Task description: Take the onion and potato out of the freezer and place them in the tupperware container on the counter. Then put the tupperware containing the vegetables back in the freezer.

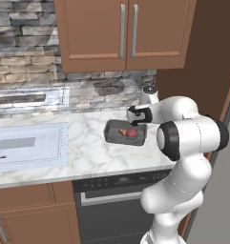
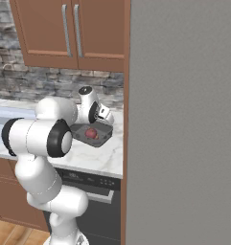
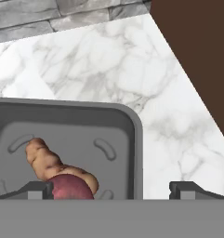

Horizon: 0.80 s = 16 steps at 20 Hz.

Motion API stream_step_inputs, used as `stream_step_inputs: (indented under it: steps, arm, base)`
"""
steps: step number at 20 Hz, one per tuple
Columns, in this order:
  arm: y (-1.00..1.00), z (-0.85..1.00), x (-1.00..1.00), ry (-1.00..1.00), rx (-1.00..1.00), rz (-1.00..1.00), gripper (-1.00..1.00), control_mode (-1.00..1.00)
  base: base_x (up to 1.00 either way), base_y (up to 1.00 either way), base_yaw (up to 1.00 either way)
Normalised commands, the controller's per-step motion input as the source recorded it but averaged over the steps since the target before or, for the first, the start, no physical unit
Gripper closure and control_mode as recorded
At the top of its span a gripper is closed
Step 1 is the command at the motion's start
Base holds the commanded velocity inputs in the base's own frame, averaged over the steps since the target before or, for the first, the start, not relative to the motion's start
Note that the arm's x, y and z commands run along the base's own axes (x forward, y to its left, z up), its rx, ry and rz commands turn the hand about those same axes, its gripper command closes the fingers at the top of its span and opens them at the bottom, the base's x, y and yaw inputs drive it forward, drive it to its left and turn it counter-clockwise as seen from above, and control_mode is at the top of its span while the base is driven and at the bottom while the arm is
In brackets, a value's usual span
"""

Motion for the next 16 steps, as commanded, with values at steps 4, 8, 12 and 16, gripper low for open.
stream_step_inputs:
  steps: [4, 8, 12, 16]
  arm:
    - [-0.23, -0.41, 0.0, 0.01, 0.05, 0.0, -1.0, -1.0]
    - [-0.13, -0.35, 0.0, 0.0, 0.01, 0.0, -1.0, -1.0]
    - [-0.06, -0.27, 0.02, 0.0, 0.01, 0.0, -1.0, -1.0]
    - [-0.02, -0.28, 0.14, 0.0, 0.01, 0.0, -1.0, -1.0]
  base:
    - [0.0, 0.0, 0.0]
    - [0.0, 0.0, 0.0]
    - [0.0, 0.0, 0.0]
    - [0.0, 0.0, 0.0]
